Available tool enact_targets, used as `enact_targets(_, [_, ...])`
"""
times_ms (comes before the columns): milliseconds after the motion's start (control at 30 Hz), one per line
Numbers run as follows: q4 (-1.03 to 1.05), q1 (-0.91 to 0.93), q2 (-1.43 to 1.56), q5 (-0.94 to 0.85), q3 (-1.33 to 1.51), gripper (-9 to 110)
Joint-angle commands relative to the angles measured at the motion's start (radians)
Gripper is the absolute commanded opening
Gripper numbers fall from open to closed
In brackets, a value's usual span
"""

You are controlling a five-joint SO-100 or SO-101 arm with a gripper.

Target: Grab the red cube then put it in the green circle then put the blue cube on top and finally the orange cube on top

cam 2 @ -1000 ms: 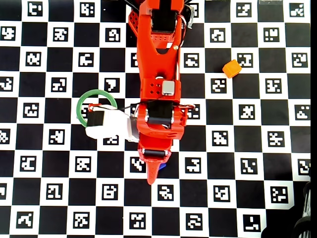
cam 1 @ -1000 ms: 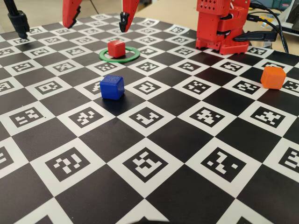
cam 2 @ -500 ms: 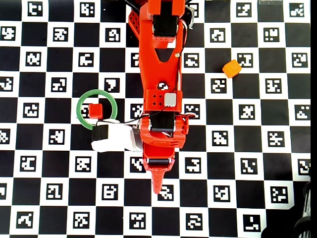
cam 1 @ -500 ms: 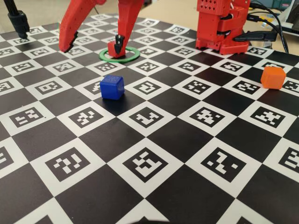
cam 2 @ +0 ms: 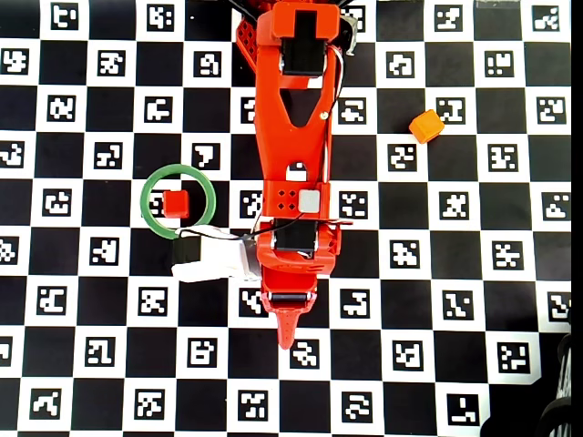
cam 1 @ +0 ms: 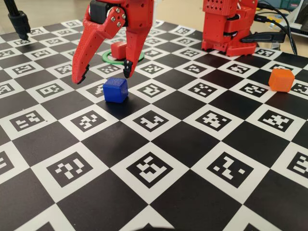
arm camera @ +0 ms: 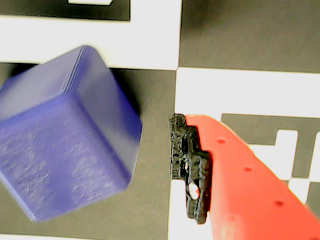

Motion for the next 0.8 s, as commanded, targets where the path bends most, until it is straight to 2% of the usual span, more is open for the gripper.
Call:
enact_targets(0, [-0.012,-0.02,0.028,0.008,-0.012,52])
enact_targets(767, [-0.038,-0.026,-0.025,-0.031,-0.037,52])
